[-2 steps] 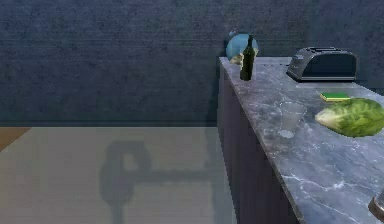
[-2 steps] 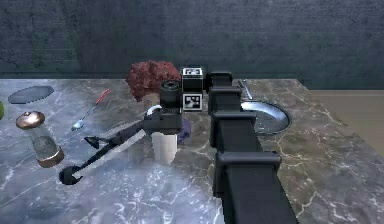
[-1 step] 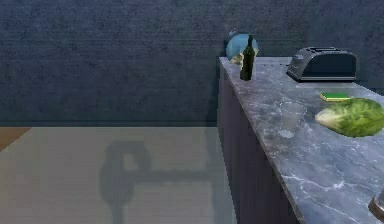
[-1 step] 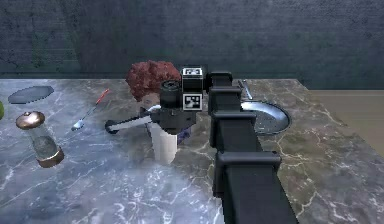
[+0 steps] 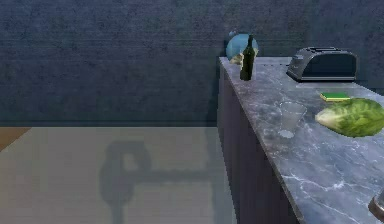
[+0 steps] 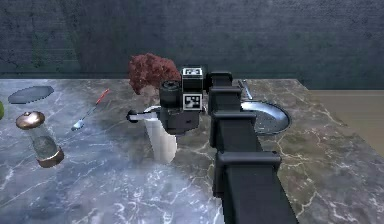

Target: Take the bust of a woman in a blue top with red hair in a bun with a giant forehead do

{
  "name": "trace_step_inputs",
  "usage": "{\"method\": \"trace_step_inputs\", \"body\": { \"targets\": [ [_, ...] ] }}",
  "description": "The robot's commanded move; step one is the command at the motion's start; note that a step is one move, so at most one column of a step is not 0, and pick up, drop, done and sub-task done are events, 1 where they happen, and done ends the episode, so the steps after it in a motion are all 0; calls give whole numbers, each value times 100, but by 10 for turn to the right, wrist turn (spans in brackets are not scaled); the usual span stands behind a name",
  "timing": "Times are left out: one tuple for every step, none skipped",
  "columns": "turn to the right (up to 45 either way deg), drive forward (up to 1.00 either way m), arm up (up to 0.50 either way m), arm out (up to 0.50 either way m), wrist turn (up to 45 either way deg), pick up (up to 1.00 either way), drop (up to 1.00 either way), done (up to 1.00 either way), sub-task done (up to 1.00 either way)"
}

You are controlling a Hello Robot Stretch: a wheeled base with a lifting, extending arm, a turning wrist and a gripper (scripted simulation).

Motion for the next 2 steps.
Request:
{"method": "trace_step_inputs", "body": {
  "targets": [
    [0,0,0,0,0,100,0,0,0],
    [0,0,0,0,0,0,0,100,0]
  ]
}}
